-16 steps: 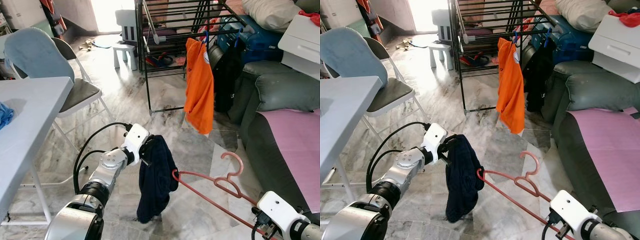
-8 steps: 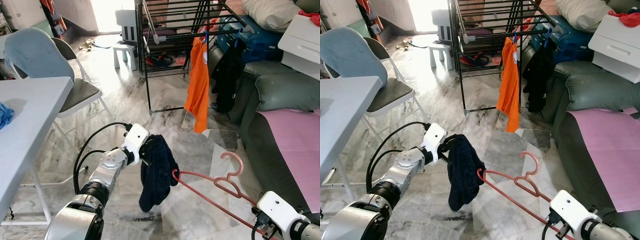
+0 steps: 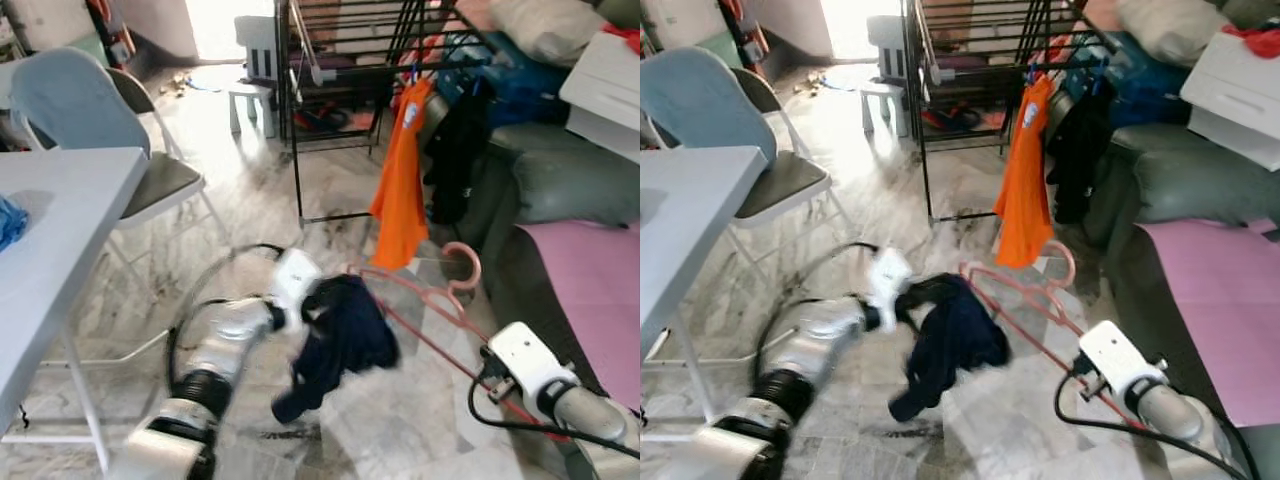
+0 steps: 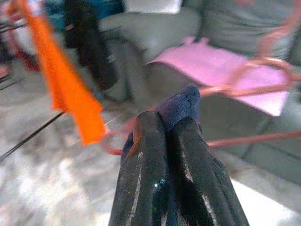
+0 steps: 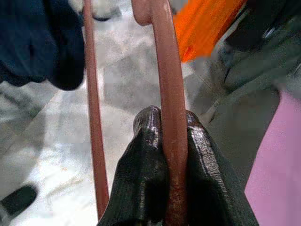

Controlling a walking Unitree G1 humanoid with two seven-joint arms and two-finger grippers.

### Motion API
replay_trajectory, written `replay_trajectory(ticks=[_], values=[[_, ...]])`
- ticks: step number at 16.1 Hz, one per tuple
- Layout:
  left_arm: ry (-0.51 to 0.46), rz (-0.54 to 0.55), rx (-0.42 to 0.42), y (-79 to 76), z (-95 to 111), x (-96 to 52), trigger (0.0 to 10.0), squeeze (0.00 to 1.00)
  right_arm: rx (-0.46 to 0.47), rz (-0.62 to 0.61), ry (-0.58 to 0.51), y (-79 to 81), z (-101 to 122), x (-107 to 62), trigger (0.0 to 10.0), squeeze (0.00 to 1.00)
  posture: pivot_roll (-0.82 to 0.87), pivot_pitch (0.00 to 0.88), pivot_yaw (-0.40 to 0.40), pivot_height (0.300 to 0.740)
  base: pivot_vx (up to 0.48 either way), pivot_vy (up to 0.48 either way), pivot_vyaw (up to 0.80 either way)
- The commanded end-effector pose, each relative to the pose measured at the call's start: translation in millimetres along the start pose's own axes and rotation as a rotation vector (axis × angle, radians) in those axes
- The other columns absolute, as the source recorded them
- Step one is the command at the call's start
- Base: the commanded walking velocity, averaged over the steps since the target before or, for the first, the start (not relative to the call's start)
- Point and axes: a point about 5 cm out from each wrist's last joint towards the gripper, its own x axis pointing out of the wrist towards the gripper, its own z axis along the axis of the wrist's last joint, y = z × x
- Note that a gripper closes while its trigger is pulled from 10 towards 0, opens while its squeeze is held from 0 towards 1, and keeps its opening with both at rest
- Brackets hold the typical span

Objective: Hang hanger

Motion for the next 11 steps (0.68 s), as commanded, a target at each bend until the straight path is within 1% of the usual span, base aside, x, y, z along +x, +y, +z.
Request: replay_trajectory(ticks=[1, 2, 3, 4, 6, 7, 8, 9, 10, 11], values=[[0.017, 0.107, -0.043, 10.1, -2, -1.1, 10.0, 0.00, 0.048, -0.029, -0.016, -0.7, 2, 0.2, 10.0, 0.00, -0.03, 0.000, 0.010, 0.740, 0.000, 0.000, 0.00], [0.043, 0.163, -0.065, 14.9, -7, -4.9, 10.0, 0.00, 0.065, -0.042, -0.021, 0.8, 1, 1.8, 10.0, 0.00, -0.03, 0.000, 0.011, 0.740, 0.000, 0.000, 0.00], [0.088, 0.254, -0.080, 21.9, -14, -11.0, 10.0, 0.00, 0.092, -0.075, -0.026, 2.0, -1, 5.7, 10.0, 0.00, -0.03, 0.000, 0.010, 0.740, 0.000, 0.000, 0.00], [0.154, 0.354, -0.079, 29.1, -22, -18.1, 10.0, 0.00, 0.146, -0.184, -0.011, -1.7, -4, 11.8, 10.0, 0.00, -0.03, 0.000, 0.007, 0.740, 0.000, 0.000, 0.00], [0.199, 0.431, -0.082, 34.0, -28, -23.0, 10.0, 0.00, 0.216, -0.263, 0.000, -3.3, -5, 16.9, 10.0, 0.00, -0.03, 0.000, 0.003, 0.740, 0.000, 0.000, 0.00], [0.250, 0.510, -0.089, 37.7, -35, -27.5, 10.0, 0.00, 0.375, -0.324, -0.016, 0.2, -4, 24.9, 10.0, 0.00, -0.02, 0.000, -0.011, 0.740, 0.000, 0.000, 0.00], [0.285, 0.550, -0.092, 39.5, -39, -30.7, 10.0, 0.00, 0.456, -0.338, -0.020, 4.7, -3, 29.6, 10.0, 0.00, -0.02, 0.000, -0.013, 0.740, 0.000, 0.000, 0.00], [0.349, 0.610, -0.099, 41.1, -47, -36.5, 10.0, 0.00, 0.574, -0.345, -0.015, 14.1, -5, 37.4, 10.0, 0.00, -0.01, 0.000, -0.023, 0.740, 0.000, 0.000, 0.00], [0.437, 0.622, -0.094, 38.2, -59, -43.2, 10.0, 0.00, 0.699, -0.336, -0.020, 23.4, -10, 44.4, 10.0, 0.00, -0.01, 0.000, -0.034, 0.740, 0.000, 0.000, 0.00], [0.474, 0.629, -0.127, 34.7, -68, -48.8, 10.0, 0.00, 0.804, -0.347, -0.010, 27.9, -17, 49.6, 10.0, 0.00, -0.01, 0.000, -0.040, 0.740, 0.000, 0.000, 0.00]])
